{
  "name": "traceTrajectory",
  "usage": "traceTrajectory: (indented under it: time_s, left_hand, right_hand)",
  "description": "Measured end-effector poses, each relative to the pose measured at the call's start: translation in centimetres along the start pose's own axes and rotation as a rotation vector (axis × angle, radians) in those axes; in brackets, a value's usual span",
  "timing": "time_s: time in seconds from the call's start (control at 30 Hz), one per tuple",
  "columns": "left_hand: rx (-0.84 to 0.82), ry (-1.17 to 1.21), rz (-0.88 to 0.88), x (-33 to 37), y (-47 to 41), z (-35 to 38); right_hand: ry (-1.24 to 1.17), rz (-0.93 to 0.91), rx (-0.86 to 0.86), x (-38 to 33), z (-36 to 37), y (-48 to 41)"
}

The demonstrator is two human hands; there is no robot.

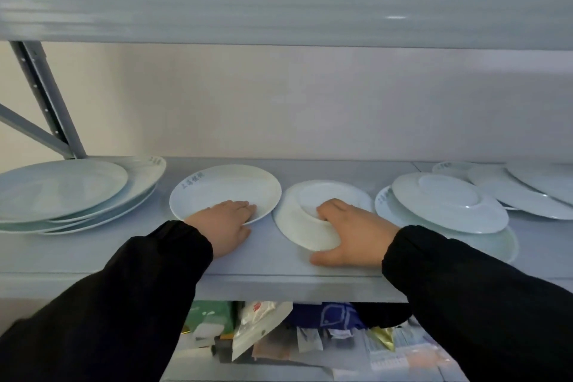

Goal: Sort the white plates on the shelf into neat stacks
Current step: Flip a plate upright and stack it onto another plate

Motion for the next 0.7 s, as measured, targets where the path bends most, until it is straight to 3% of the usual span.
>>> traceTrajectory:
  time_s: [0.17, 0.3, 0.47, 0.6, 0.7]
  left_hand:
    - [0.034, 0.078, 0.017, 0.6, 0.5, -0.9]
    - [0.055, 0.126, 0.019, 0.5, 0.8, -1.2]
    - [0.062, 0.132, 0.018, 0.1, 1.0, -1.1]
    - [0.075, 0.128, 0.005, -0.5, 1.2, -0.9]
    - [0.073, 0.097, 0.040, -0.2, 1.4, -0.5]
  right_hand:
    - [0.156, -0.156, -0.016, -1.7, 1.6, 3.6]
    - [0.281, -0.395, 0.211, -1.9, 3.1, 5.4]
    - [0.440, -0.604, 0.311, -1.3, 3.2, 7.3]
    - [0.331, -0.580, 0.486, -0.9, -1.9, 7.2]
    - [0.031, -0.410, 0.662, 0.2, -6.9, 5.9]
Point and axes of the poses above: each hand's wrist, its own y-axis away from the middle knuckle, its own z-axis out of the palm, x = y × z, the point moved 4 cm from there along -y, towards the middle knuckle, and after that the axes turned 9 degrees about -y, right-handed, at the moved point
